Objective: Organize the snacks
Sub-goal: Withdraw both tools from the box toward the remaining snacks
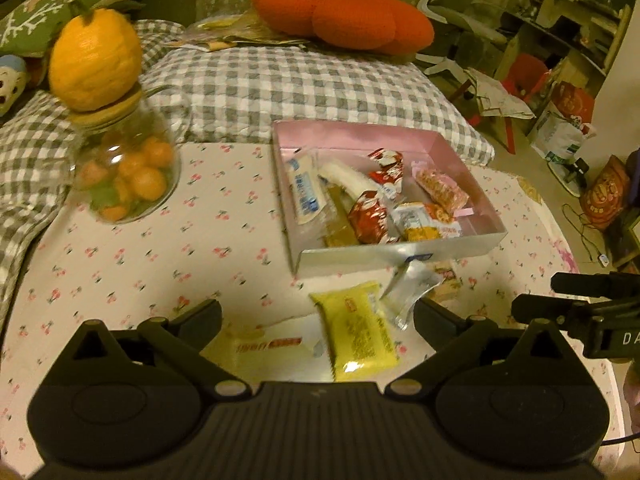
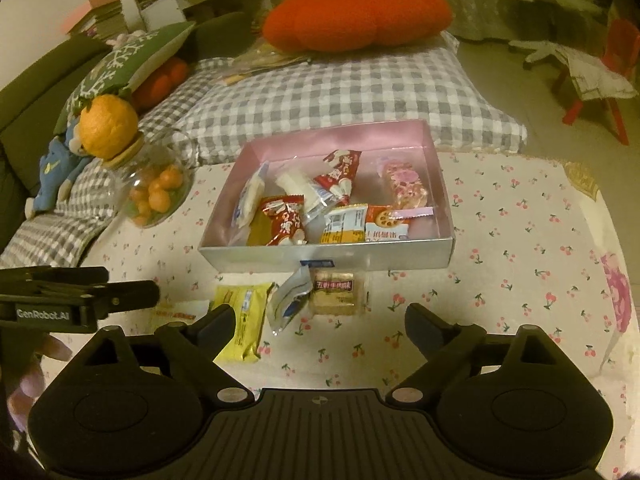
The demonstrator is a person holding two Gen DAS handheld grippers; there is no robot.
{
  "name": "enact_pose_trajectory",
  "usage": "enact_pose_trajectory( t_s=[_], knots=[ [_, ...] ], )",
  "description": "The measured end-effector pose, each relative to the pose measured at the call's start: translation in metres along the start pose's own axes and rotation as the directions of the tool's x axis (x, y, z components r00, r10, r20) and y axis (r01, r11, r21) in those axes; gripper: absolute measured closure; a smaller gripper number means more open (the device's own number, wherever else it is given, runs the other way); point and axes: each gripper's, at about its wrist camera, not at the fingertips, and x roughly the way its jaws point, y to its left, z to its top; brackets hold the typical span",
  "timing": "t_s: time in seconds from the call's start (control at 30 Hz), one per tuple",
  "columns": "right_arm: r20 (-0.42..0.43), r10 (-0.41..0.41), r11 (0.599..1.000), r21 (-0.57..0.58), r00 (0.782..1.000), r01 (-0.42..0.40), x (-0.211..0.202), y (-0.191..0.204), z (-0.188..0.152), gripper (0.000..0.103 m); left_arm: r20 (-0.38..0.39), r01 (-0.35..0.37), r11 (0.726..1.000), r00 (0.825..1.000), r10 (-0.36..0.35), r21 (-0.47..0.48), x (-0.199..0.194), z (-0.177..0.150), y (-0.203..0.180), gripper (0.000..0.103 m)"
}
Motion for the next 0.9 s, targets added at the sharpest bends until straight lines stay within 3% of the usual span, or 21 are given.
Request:
enact_pose_trajectory(
  t_s=[0.27, 0.53, 0.67, 0.9],
  knots=[
    [0.029, -0.017, 0.999, -0.034, 0.999, 0.018, 0.003, 0.002, -0.017, 0.009, 0.020, -0.059, 0.998, 0.998, 0.058, 0.032, -0.004, -0.025, 0.009, 0.000],
    [0.022, -0.034, 0.998, -0.049, 0.999, 0.035, 0.020, -0.002, -0.035, 0.009, 0.031, -0.033, 0.988, 0.999, 0.029, 0.148, 0.014, -0.038, 0.025, 0.000],
    [0.005, -0.047, 0.996, -0.077, 0.999, 0.048, 0.029, 0.002, -0.041, 0.009, 0.042, 0.029, 0.957, 0.998, -0.043, 0.289, 0.022, -0.037, 0.027, 0.000],
    [-0.005, -0.042, 0.990, -0.135, 0.999, 0.041, 0.037, 0.015, -0.045, 0.009, -0.075, 0.123, 0.879, 0.992, -0.099, 0.460, 0.050, -0.033, 0.022, 0.001]
  ],
)
